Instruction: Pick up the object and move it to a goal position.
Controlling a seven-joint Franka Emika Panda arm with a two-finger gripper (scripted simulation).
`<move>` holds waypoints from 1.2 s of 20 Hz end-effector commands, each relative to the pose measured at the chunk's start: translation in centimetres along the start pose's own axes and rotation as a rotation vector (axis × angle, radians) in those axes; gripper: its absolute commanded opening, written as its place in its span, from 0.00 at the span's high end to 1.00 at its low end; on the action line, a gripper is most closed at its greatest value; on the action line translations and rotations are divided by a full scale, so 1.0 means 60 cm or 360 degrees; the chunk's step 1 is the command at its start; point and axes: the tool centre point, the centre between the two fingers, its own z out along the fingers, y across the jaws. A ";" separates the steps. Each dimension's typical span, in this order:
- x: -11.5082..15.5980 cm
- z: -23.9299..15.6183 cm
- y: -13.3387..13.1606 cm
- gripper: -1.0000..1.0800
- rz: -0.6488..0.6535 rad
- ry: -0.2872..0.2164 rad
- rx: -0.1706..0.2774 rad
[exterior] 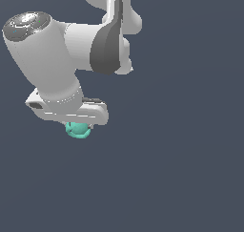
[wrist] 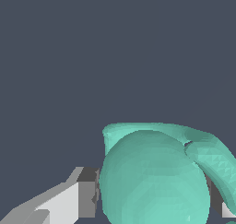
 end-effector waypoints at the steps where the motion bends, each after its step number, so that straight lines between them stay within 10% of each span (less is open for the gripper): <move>1: 0.009 -0.034 0.007 1.00 0.0000 -0.0003 0.0000; 24: 0.051 -0.173 0.037 1.00 0.0000 -0.0003 0.0000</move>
